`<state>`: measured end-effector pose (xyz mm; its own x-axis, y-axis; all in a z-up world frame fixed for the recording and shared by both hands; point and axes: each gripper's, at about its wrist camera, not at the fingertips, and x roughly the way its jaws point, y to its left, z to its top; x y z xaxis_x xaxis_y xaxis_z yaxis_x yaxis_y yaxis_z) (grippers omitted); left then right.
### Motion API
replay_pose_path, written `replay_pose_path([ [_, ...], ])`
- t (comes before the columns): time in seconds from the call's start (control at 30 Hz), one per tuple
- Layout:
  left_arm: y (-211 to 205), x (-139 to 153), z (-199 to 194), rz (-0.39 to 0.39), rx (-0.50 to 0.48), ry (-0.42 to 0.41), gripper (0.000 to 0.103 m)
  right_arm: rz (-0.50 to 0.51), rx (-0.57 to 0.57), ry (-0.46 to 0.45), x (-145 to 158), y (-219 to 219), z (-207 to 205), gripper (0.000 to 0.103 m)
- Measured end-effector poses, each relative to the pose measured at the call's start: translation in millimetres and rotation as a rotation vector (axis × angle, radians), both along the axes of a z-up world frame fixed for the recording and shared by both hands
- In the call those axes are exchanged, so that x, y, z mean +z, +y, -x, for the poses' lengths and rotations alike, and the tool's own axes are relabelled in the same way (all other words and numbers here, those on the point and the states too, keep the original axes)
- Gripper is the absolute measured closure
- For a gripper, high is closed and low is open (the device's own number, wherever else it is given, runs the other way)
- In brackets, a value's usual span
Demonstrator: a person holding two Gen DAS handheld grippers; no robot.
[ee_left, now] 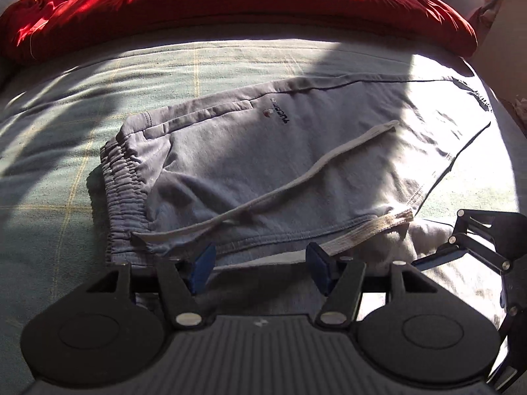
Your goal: Fold clothes
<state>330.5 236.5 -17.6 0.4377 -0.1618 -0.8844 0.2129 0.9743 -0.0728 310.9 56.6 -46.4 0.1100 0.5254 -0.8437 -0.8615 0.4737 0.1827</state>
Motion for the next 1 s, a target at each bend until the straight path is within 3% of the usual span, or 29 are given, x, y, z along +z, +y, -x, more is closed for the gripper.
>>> replay_pose_path([
  [0.2,-19.3,-28.1,63.6,-0.010,0.043,0.109,0.044,0.009,0.020,-0.012,1.1,-20.0,5.8,0.000],
  [0.33,-20.1,-41.6,91.5,-0.103,0.087,0.120,0.045,-0.015,0.061,-0.022,2.3,-27.6,16.5,0.000],
  [0.37,-19.0,-43.6,98.0,-0.128,0.099,0.117,0.038,-0.019,0.072,-0.023,3.2,-29.3,19.7,0.000],
  [0.47,-14.8,-46.0,113.8,-0.206,0.121,0.108,0.035,-0.029,0.102,-0.029,5.3,-37.2,26.8,0.000],
  [0.6,-10.8,-35.0,115.7,-0.210,0.249,0.129,0.037,-0.038,0.130,-0.035,4.6,-50.4,30.9,0.000],
  [0.63,-16.1,-30.2,114.9,-0.216,0.257,0.117,0.042,-0.039,0.134,-0.034,3.7,-53.7,31.0,0.000],
  [0.73,-38.0,-25.5,116.7,-0.215,0.166,0.063,0.037,-0.039,0.140,-0.032,-0.4,-63.7,32.8,0.000],
  [0.8,-50.1,-38.1,117.3,-0.267,0.106,0.098,0.037,-0.034,0.133,-0.025,-4.5,-67.4,33.1,0.000],
  [0.83,-49.5,-43.6,118.0,-0.267,0.117,0.117,0.037,-0.031,0.127,-0.018,-6.5,-68.4,33.1,0.000],
  [0.93,-30.2,-41.5,117.6,-0.166,0.227,0.145,0.035,-0.020,0.118,-0.011,-8.4,-69.1,31.8,0.000],
  [1.0,-22.2,-34.6,110.6,-0.159,0.258,0.162,0.037,-0.022,0.111,-0.023,-5.7,-69.1,29.6,0.000],
])
